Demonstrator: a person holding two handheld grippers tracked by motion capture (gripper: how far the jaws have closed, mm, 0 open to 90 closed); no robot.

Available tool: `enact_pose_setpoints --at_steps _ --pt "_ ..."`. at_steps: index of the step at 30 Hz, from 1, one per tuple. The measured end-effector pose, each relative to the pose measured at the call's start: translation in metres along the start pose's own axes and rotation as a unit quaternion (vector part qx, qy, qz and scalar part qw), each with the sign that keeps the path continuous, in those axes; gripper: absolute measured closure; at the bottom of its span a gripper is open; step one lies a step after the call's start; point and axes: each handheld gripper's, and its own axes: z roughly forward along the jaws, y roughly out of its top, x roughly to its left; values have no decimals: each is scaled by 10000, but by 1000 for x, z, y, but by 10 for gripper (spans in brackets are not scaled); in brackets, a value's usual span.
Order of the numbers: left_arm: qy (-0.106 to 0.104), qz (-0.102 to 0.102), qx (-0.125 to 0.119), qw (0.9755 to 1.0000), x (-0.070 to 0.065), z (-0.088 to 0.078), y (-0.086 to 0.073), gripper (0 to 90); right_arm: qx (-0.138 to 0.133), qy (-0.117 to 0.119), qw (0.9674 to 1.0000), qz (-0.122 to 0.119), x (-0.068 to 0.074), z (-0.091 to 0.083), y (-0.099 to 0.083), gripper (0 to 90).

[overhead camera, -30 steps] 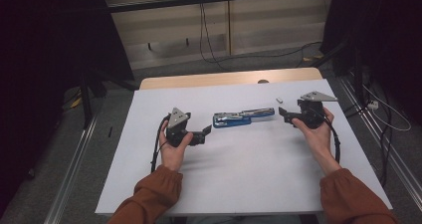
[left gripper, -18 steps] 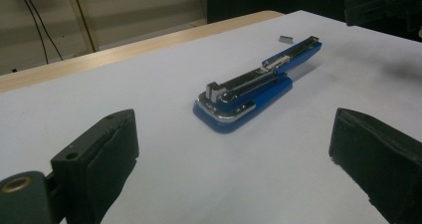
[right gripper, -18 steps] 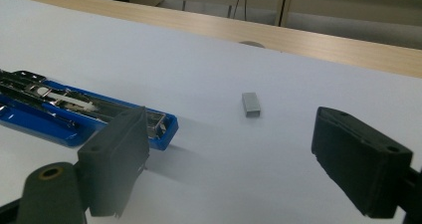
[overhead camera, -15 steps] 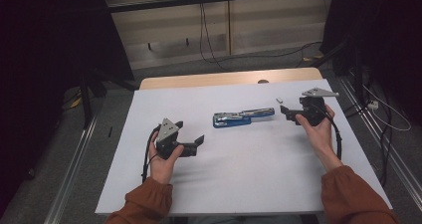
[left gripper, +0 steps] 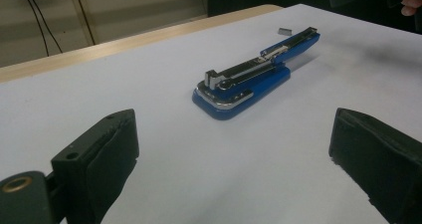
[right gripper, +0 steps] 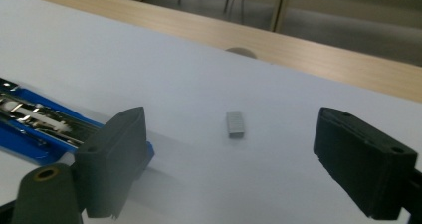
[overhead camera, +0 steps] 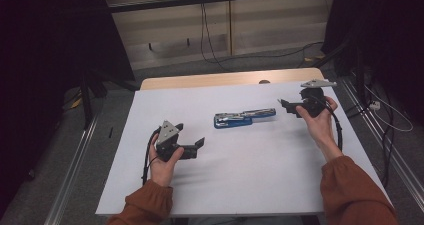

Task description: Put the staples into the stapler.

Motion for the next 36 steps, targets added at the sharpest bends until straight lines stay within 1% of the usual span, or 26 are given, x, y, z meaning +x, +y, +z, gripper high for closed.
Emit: enact_pose_setpoints --at_steps 1,2,4,5,6,7,8,9,11,13,15,16,17,18,20,22,23,25,26,27,28,30,34,36 --pt "3 -18 -1 10000 0 0 0 55 64 50 10000 7 0 2 2 140" --pt "2 -20 5 10000 1 0 -1 55 36 24 10000 -24 0 3 3 150" --pt "-1 -35 2 10000 2 0 -1 55 -48 22 10000 8 0 5 5 169" --pt "1 -39 0 10000 2 0 -1 55 9 54 10000 5 -1 7 6 169" --pt "7 -38 7 10000 2 0 -1 55 169 93 9998 -29 -2 9 9 146" --pt "25 -29 20 10000 1 0 -1 55 276 132 9995 -28 -4 11 11 143" --pt "35 -30 14 10000 1 0 -1 55 216 107 9997 -13 -5 13 12 166" --pt "31 -24 1 10000 1 0 -1 55 237 143 9996 27 -6 14 13 165" --pt "48 -48 -2 10000 1 -1 -1 55 475 194 9987 34 -9 19 17 139" --pt "61 -12 6 10000 2 -1 -1 55 375 119 9992 64 -12 21 19 190" --pt "68 -33 1 10000 2 -2 -2 55 531 248 9981 187 -17 25 22 147" --pt "64 -36 -3 10000 2 -2 -2 55 534 241 9981 206 -18 27 24 169" --pt "66 -34 -15 10000 2 -2 -1 55 507 158 9984 188 -20 28 25 191" --pt "64 -37 -40 10000 2 -2 -1 55 485 101 9986 169 -21 30 26 184" --pt "52 -22 -28 10000 2 -2 -1 55 685 138 9973 209 -24 34 29 170" --pt "44 -44 -21 10000 2 -1 -2 55 658 25 9978 108 -25 37 31 197" --pt "46 -40 -26 10000 2 -1 -2 55 634 -6 9980 58 -25 38 32 187" --pt "34 -31 -35 10000 2 -1 -2 55 726 52 9973 49 -26 42 36 183" --pt "36 -25 -29 10000 2 -1 -1 55 767 24 9971 -12 -25 44 37 196" --pt "36 -29 -32 10000 2 -1 -2 55 751 3 9971 -96 -25 46 39 209" --pt "33 -28 -33 10000 2 -1 -2 55 770 28 9970 -103 -25 47 40 226" --pt "31 -20 -36 10000 2 -1 -1 55 964 53 9952 -176 -26 53 41 244" --pt "18 -23 -44 10000 2 -1 -1 55 1116 66 9933 -307 -26 61 41 353" --pt "10 -54 -39 10000 2 0 -2 55 1218 71 9920 -329 -25 65 38 380"
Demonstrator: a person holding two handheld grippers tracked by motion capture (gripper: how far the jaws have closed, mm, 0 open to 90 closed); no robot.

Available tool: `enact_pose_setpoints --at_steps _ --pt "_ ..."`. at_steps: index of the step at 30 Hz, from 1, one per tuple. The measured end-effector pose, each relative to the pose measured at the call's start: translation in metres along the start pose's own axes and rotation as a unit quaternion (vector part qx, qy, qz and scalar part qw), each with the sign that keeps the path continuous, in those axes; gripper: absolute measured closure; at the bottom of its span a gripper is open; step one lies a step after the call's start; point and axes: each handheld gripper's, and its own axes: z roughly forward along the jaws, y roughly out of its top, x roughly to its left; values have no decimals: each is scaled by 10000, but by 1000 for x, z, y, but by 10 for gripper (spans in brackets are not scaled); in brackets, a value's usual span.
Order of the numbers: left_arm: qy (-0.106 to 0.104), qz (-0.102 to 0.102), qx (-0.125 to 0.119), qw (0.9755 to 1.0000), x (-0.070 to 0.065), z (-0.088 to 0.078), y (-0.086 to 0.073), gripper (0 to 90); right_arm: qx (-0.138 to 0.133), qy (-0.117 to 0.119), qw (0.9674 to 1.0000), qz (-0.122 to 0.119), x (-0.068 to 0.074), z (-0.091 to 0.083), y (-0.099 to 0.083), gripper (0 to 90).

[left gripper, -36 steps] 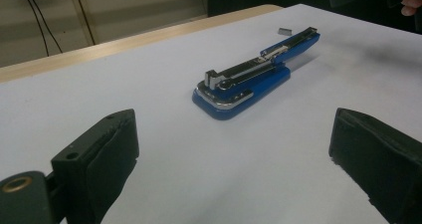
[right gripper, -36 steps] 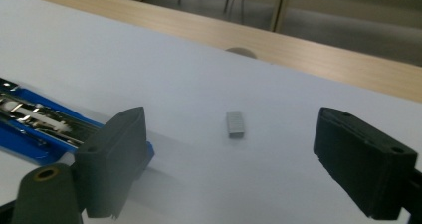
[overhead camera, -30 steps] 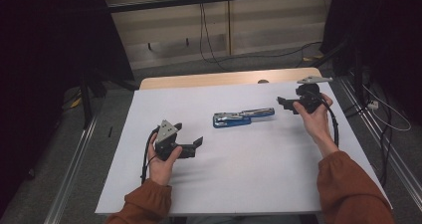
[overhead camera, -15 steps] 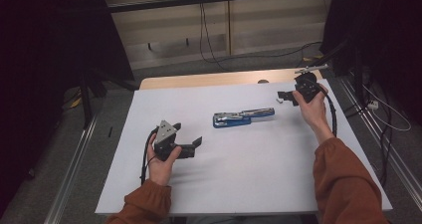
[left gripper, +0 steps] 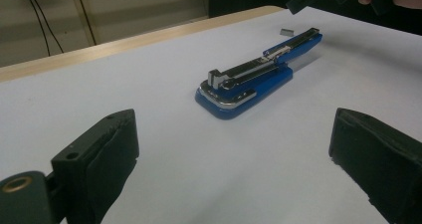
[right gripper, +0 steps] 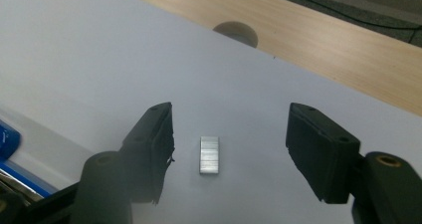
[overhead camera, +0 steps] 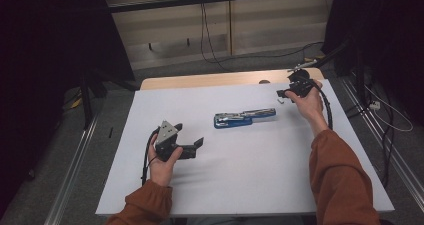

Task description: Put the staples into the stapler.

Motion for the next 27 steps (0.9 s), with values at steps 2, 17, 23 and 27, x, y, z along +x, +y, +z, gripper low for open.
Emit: enact_pose_setpoints --at_steps 2,17,23,27 --pt "0 24 15 10000 0 0 0 55 112 49 9999 -29 -1 4 -2 441" --pt "-10 27 39 10000 1 1 -1 56 720 244 9966 -317 4 19 1 646" --pt "32 26 67 10000 2 1 -1 54 837 275 9955 -350 5 23 0 678" --pt "42 -21 69 10000 2 2 -1 53 943 257 9945 -380 4 27 -3 680"
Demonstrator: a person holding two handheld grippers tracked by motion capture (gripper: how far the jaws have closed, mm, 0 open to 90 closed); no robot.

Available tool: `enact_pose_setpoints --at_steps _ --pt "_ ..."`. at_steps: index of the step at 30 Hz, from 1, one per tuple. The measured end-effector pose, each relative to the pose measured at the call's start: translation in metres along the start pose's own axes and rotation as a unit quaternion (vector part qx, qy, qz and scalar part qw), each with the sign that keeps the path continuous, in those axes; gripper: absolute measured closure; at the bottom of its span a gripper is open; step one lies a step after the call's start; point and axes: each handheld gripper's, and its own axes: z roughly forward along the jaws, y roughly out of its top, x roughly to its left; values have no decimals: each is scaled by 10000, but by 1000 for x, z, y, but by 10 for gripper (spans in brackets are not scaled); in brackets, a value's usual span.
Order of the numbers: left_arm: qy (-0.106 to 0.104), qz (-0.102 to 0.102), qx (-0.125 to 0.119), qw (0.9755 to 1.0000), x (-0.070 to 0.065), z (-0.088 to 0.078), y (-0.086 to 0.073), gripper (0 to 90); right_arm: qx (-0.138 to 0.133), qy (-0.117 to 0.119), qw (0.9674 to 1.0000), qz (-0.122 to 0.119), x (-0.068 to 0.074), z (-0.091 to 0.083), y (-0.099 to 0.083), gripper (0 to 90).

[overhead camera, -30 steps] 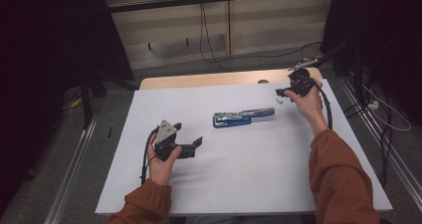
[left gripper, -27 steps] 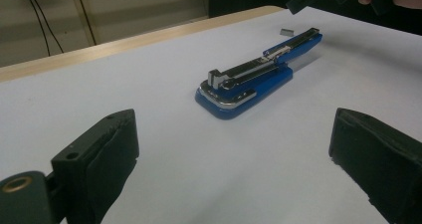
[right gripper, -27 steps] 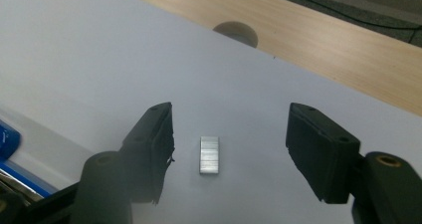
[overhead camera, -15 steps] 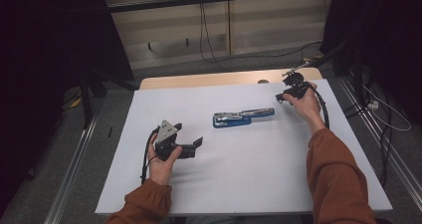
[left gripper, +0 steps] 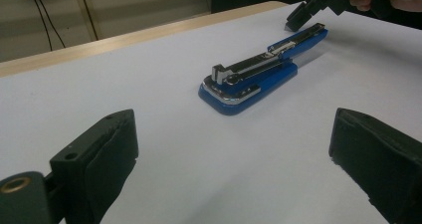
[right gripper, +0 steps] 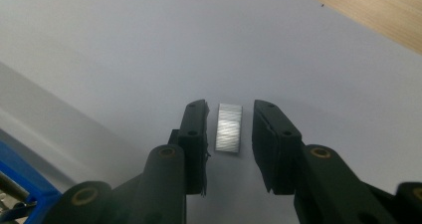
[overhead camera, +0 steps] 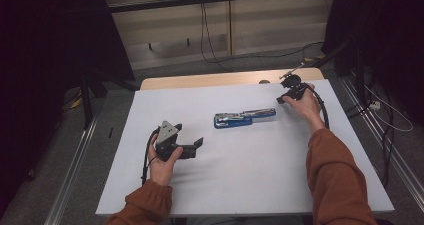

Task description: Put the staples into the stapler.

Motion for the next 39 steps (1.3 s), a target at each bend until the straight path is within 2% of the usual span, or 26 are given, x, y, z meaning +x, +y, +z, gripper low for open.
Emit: enact_pose_setpoints --at_steps 10,13,39 --pt "-2 35 4 10000 0 0 0 53 26 14 10000 -40 2 2 1 740" --pt "-9 16 -2 10000 0 0 0 53 37 45 10000 -35 3 2 1 785" --pt "-8 51 24 10000 0 0 0 53 -5 21 9998 -179 4 -2 0 793"
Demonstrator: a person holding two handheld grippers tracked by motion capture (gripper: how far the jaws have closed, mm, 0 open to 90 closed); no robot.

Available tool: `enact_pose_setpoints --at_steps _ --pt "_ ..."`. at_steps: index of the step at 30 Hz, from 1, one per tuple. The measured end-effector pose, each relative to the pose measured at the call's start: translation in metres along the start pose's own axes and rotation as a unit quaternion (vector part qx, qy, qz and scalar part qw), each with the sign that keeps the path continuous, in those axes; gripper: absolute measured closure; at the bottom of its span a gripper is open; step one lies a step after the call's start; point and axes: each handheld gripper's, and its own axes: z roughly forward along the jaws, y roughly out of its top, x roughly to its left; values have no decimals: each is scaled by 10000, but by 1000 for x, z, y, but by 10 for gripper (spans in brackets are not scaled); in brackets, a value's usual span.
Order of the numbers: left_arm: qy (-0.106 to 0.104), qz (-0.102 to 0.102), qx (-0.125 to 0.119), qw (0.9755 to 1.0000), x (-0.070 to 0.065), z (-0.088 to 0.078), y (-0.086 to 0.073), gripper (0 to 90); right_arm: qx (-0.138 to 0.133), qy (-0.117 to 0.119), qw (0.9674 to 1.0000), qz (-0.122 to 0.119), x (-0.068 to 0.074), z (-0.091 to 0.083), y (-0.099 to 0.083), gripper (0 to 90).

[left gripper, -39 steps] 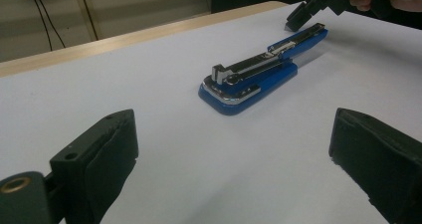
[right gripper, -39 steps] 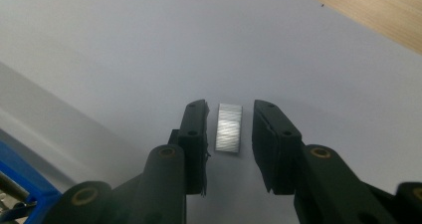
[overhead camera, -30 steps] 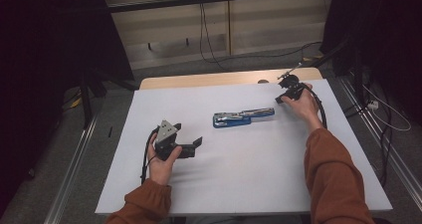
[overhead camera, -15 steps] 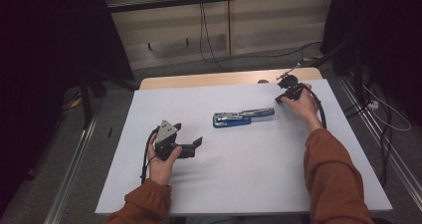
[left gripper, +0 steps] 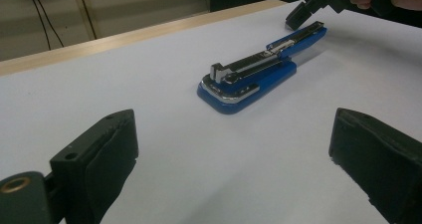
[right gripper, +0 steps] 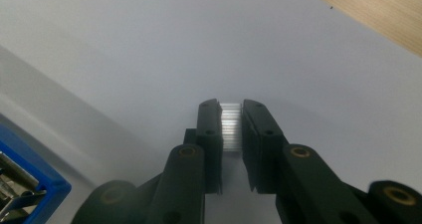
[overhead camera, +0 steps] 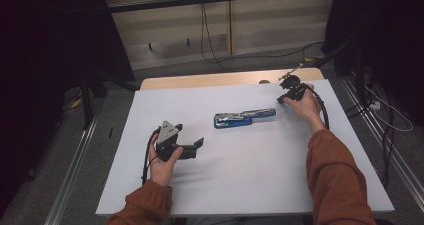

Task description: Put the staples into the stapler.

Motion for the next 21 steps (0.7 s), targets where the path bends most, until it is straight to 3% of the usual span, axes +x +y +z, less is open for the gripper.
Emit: enact_pose_setpoints --at_steps 14,21 --pt "23 15 -17 10000 -1 0 1 54 -249 53 9996 98 0 -10 -3 793" --pt "29 13 -2 10000 -1 0 0 53 -422 102 9991 -8 2 -20 -3 794"
